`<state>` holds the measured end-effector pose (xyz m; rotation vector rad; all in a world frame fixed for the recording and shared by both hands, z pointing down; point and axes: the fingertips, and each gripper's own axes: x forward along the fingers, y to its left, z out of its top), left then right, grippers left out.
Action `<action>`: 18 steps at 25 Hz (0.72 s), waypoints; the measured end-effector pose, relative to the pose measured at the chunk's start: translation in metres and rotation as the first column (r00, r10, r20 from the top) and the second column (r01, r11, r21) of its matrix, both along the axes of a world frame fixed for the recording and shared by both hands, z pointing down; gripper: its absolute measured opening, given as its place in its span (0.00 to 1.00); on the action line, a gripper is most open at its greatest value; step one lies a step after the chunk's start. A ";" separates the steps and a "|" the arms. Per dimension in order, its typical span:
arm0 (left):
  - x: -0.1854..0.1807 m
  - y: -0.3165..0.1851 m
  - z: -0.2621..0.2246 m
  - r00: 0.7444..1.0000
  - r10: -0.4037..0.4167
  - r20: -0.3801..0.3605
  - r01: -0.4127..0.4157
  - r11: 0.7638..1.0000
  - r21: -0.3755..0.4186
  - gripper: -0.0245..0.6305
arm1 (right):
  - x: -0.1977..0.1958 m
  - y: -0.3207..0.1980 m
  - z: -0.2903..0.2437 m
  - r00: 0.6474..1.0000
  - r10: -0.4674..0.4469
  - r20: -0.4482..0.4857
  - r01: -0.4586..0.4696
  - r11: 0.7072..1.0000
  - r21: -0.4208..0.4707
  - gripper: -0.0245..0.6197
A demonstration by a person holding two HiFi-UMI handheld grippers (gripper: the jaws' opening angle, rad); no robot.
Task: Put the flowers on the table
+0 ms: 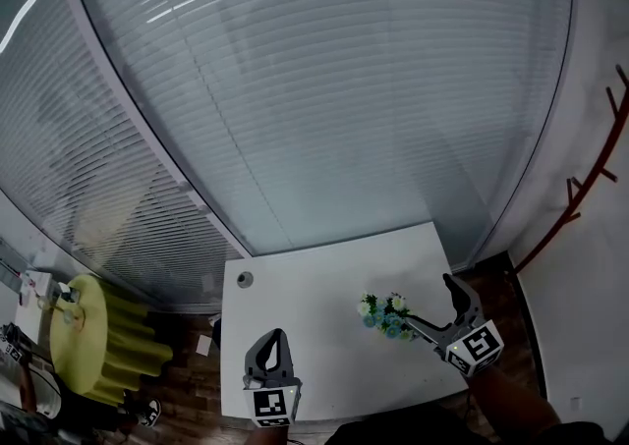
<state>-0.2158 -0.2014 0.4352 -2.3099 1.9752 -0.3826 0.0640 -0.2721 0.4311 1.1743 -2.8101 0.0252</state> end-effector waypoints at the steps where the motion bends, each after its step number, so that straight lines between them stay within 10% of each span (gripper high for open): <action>1: -0.002 0.000 -0.002 1.000 0.000 0.007 0.000 1.000 0.006 0.04 | 0.000 0.000 -0.001 1.000 0.001 0.002 -0.001 1.000 0.004 0.80; 18: -0.024 -0.003 -0.012 0.998 -0.065 0.004 0.065 0.998 0.026 0.04 | 0.018 -0.013 -0.001 0.996 0.084 0.016 -0.084 0.996 0.017 0.13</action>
